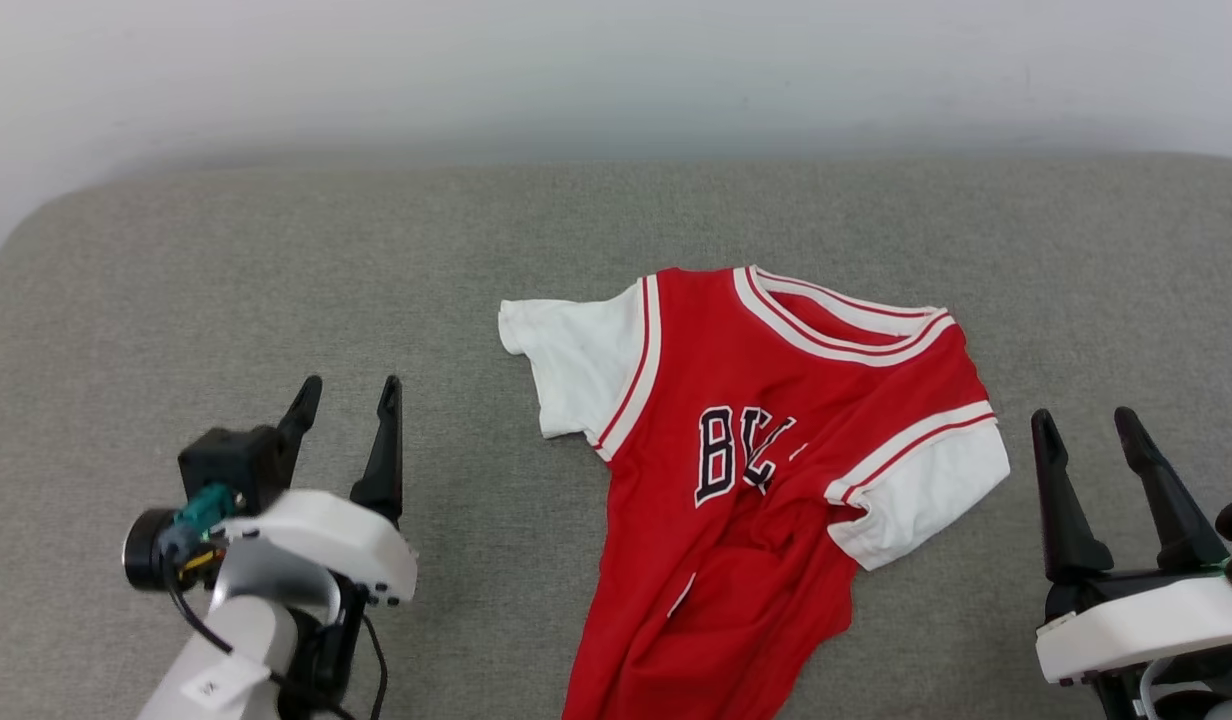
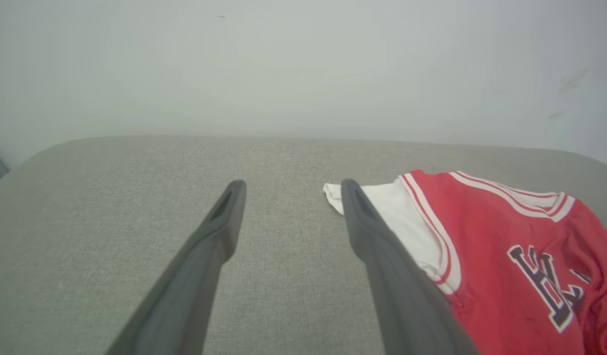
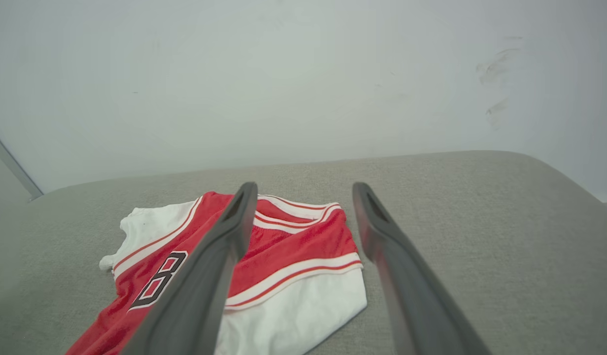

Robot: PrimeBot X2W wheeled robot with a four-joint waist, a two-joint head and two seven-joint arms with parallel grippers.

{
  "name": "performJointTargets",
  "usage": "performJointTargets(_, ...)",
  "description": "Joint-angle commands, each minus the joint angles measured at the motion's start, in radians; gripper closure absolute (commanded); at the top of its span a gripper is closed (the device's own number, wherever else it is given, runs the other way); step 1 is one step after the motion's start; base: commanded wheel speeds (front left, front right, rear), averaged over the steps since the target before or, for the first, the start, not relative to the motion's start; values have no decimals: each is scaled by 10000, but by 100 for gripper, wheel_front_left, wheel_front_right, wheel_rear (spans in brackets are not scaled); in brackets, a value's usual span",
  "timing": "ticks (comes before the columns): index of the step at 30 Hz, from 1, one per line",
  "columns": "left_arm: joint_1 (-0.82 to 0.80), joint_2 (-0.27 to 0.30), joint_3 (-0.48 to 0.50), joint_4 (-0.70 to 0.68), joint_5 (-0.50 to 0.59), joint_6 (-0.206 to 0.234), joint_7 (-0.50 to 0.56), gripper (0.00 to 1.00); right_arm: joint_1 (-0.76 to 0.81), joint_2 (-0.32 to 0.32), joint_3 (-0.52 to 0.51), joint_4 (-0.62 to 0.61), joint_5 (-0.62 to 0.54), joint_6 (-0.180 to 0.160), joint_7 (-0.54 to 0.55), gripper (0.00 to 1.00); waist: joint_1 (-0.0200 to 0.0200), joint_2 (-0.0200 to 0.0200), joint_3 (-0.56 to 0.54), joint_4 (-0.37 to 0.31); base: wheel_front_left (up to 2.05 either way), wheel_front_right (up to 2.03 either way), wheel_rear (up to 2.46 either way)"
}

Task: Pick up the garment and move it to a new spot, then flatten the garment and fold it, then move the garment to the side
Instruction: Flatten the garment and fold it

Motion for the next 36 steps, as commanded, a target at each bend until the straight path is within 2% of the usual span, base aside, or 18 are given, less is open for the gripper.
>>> performJointTargets(1,-433,65,-50,-44,-90,-166,244,0,-104,65,-66,-157,-91,-7,-2,0,0,0,400,-282,0,0,0)
performJointTargets(7,-2278,391,-422,403,-465,-1014,2103,0,-549,95,-125,-301,-134,-7,57,0,0,0,1474,-836,0,0,0)
performJointTargets(12,-3655,624,-809,1288,-884,-1759,3975,0,-846,101,17,-25,23,-7,-121,0,0,0,2126,-1354,0,0,0)
performJointTargets(15,-4268,779,-938,1874,-1105,-2058,4922,0,-934,99,140,209,216,-7,-288,0,0,0,2369,-1635,0,0,0)
performJointTargets(19,-4848,975,-1155,2571,-1253,-2323,5926,0,-1071,100,239,529,442,-7,-504,0,0,0,2595,-1942,0,0,0)
performJointTargets(23,-5215,1218,-1380,3178,-1232,-2388,6846,0,-1084,101,303,820,670,-7,-641,0,0,0,2798,-2164,0,0,0)
performJointTargets(29,-5004,1428,-2131,4284,-1240,-2419,9072,0,-1157,102,384,1163,906,-7,-737,0,0,0,2937,-2309,0,0,0)
performJointTargets(30,-4916,1406,-2216,4373,-1315,-2424,9396,22,-1172,102,419,1200,945,-7,-745,0,0,0,2941,-2335,0,0,0)
performJointTargets(31,-4833,1386,-2297,4403,-1348,-2450,9596,76,-1182,102,430,1232,978,-7,-740,0,0,0,2949,-2354,0,0,0)
performJointTargets(32,-4763,1344,-2348,4420,-1404,-2447,9780,100,-1199,102,437,1277,1042,-7,-723,0,0,0,2944,-2363,0,0,0)
performJointTargets(36,-4816,1344,-2409,4020,-1161,-2359,9236,100,-1307,103,274,1433,1160,-7,-539,0,0,0,2890,-2319,0,0,0)
